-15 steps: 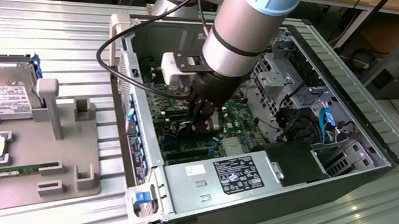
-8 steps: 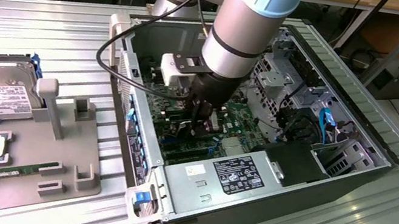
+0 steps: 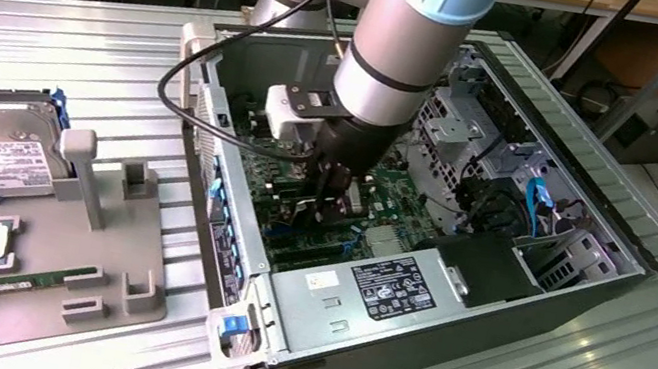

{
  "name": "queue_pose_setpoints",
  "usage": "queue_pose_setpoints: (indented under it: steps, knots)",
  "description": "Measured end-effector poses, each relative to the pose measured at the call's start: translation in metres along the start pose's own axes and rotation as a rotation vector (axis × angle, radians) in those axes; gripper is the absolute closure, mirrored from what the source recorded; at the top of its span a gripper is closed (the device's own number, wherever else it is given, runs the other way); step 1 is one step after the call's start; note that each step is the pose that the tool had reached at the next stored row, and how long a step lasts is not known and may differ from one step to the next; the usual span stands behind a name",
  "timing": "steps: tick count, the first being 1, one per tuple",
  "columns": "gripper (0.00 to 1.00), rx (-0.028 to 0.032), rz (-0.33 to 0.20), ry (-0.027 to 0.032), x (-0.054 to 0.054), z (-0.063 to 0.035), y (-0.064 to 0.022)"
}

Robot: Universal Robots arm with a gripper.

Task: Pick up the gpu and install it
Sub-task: 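Insert the gpu into the slot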

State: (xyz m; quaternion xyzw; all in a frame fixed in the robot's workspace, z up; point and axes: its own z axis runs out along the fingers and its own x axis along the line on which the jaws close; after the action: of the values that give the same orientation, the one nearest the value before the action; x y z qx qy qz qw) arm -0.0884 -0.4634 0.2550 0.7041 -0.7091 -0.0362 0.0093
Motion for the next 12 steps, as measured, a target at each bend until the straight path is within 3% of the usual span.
queue_pose_setpoints:
  steps: [12]
  knots:
    - [0.54, 0.0000, 0.000, 0.0000, -0.001, -0.0201, 0.0013]
